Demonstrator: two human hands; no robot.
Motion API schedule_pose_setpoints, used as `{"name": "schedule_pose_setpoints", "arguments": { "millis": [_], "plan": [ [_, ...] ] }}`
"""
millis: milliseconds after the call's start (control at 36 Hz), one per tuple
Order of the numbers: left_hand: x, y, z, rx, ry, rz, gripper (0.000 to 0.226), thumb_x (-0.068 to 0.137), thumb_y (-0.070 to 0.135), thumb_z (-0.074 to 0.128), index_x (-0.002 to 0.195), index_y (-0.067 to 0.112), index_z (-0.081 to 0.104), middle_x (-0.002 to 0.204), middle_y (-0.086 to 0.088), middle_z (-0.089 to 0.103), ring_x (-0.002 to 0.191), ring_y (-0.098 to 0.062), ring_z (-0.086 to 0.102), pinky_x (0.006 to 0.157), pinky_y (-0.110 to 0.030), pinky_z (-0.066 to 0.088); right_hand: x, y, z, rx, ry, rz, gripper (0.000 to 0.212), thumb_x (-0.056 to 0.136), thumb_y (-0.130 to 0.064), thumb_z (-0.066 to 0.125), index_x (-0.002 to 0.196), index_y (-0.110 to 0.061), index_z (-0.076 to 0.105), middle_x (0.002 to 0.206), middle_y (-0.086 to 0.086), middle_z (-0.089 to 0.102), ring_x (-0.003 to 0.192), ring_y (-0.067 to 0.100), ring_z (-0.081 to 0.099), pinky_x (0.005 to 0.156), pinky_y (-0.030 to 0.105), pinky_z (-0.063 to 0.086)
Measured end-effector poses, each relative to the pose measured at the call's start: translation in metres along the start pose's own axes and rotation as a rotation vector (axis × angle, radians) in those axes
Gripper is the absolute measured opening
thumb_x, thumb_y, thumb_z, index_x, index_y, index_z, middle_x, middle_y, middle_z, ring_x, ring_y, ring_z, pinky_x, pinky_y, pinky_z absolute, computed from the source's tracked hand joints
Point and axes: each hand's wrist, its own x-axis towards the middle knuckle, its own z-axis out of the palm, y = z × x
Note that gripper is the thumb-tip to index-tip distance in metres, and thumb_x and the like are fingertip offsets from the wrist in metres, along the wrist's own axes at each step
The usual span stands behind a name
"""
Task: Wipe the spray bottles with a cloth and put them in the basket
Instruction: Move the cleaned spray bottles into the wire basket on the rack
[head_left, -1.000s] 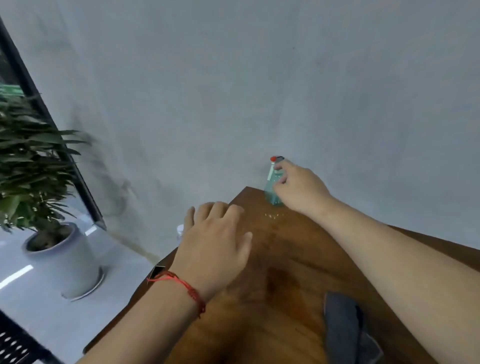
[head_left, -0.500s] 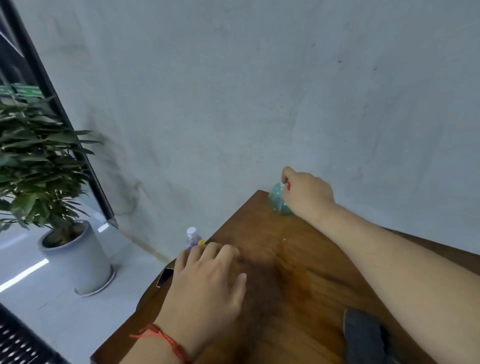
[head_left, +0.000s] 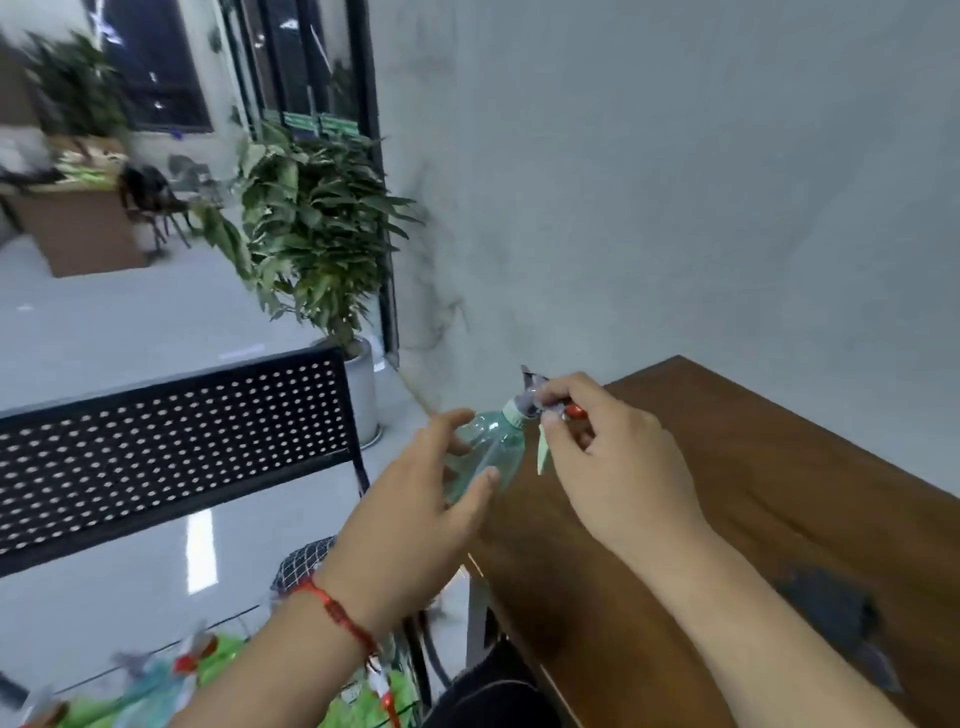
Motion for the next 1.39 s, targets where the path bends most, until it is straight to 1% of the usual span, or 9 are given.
{"name": "schedule_pose_setpoints", "arguments": {
  "millis": [167, 389, 556, 639, 778, 917, 1028, 1222, 1389],
  "plan": [
    [-0.068, -0.027, -0.04, -0.191, 0.181, -0.172, 0.039, 0.104, 0.055, 0.053, 0.143, 0.054, 0.048, 0.106, 0.019, 0.065, 0.096, 0.005, 0.065, 0.07, -0.026, 0.06, -0.044, -0.063, 0.061, 0.098, -0.149, -0.217, 0.023, 0.107, -0.032, 0.055, 0.123, -0.048, 0.056, 0.114, -0.025, 0.069, 0.095, 0.003, 0.066, 0.078, 0.032, 0.056],
    [-0.155, -0.073, -0.066, -0.453, 0.381, -0.519, 0.031, 0.106, 0.059, 0.05, 0.127, 0.042, 0.064, 0.109, 0.015, 0.077, 0.102, -0.009, 0.075, 0.092, -0.049, 0.063, -0.106, -0.13, 0.136, 0.142, -0.391, -0.524, 0.042, 0.111, -0.038, 0.045, 0.152, -0.044, 0.038, 0.118, -0.011, 0.071, 0.094, 0.022, 0.07, 0.072, 0.04, 0.057],
    [-0.204, -0.109, -0.083, -0.71, 0.504, -0.776, 0.036, 0.106, 0.046, 0.06, 0.121, 0.014, 0.066, 0.11, -0.008, 0.078, 0.093, -0.025, 0.077, 0.076, -0.044, 0.067, -0.161, -0.16, 0.188, 0.044, -0.485, -0.754, 0.061, 0.083, -0.01, 0.08, 0.13, -0.03, 0.046, 0.114, -0.002, 0.068, 0.08, 0.023, 0.073, 0.054, 0.036, 0.057],
    [-0.224, -0.138, -0.09, -0.686, 0.514, -0.832, 0.025, 0.102, 0.029, 0.07, 0.116, 0.009, 0.063, 0.093, -0.001, 0.079, 0.087, -0.029, 0.074, 0.083, -0.059, 0.065, -0.185, -0.168, 0.212, 0.037, -0.603, -0.803, 0.074, 0.076, -0.002, 0.079, 0.134, -0.031, 0.043, 0.126, 0.005, 0.063, 0.084, 0.027, 0.071, 0.051, 0.037, 0.054],
    [-0.254, -0.185, -0.101, -0.457, 0.492, -0.942, 0.016, 0.1, 0.01, 0.064, 0.116, 0.013, 0.061, 0.104, -0.016, 0.078, 0.09, -0.036, 0.078, 0.085, -0.059, 0.064, -0.21, -0.171, 0.251, 0.125, -0.932, -0.779, 0.09, 0.094, 0.001, 0.056, 0.154, -0.049, 0.01, 0.161, -0.005, 0.034, 0.129, 0.03, 0.056, 0.085, 0.047, 0.058],
    [-0.275, -0.224, -0.109, -0.221, 0.514, -0.976, 0.007, 0.106, 0.024, 0.062, 0.112, 0.021, 0.058, 0.099, -0.003, 0.077, 0.082, -0.029, 0.078, 0.073, -0.058, 0.065, -0.216, -0.148, 0.284, 0.174, -1.051, -0.551, 0.069, 0.11, -0.018, 0.038, 0.162, -0.049, 0.007, 0.162, -0.018, 0.037, 0.143, 0.014, 0.044, 0.11, 0.041, 0.047],
    [-0.293, -0.234, -0.119, 0.042, 0.534, -0.858, 0.008, 0.106, 0.035, 0.063, 0.108, 0.033, 0.056, 0.096, 0.012, 0.076, 0.071, -0.007, 0.075, 0.068, -0.043, 0.063, -0.226, -0.128, 0.302, 0.224, -1.066, -0.346, 0.06, 0.112, -0.031, 0.039, 0.161, -0.054, 0.013, 0.164, -0.027, 0.031, 0.147, 0.003, 0.038, 0.117, 0.03, 0.04],
    [-0.309, -0.269, -0.123, 0.207, 0.449, -0.879, 0.012, 0.106, 0.044, 0.058, 0.11, 0.037, 0.049, 0.09, 0.013, 0.072, 0.077, -0.015, 0.074, 0.07, -0.047, 0.062, -0.25, -0.117, 0.338, 0.262, -0.993, -0.236, 0.046, 0.109, -0.039, 0.044, 0.15, -0.058, 0.032, 0.154, -0.027, 0.048, 0.125, 0.004, 0.06, 0.103, 0.032, 0.053],
    [-0.3, -0.297, -0.091, 0.298, 0.385, -0.848, 0.011, 0.11, 0.032, 0.052, 0.114, 0.029, 0.042, 0.088, 0.015, 0.06, 0.071, -0.003, 0.057, 0.057, -0.022, 0.042, -0.242, -0.124, 0.351, 0.251, -0.993, -0.234, 0.04, 0.11, -0.03, 0.044, 0.147, -0.046, 0.046, 0.142, -0.03, 0.051, 0.122, -0.001, 0.056, 0.095, 0.022, 0.049]
  ]
}}
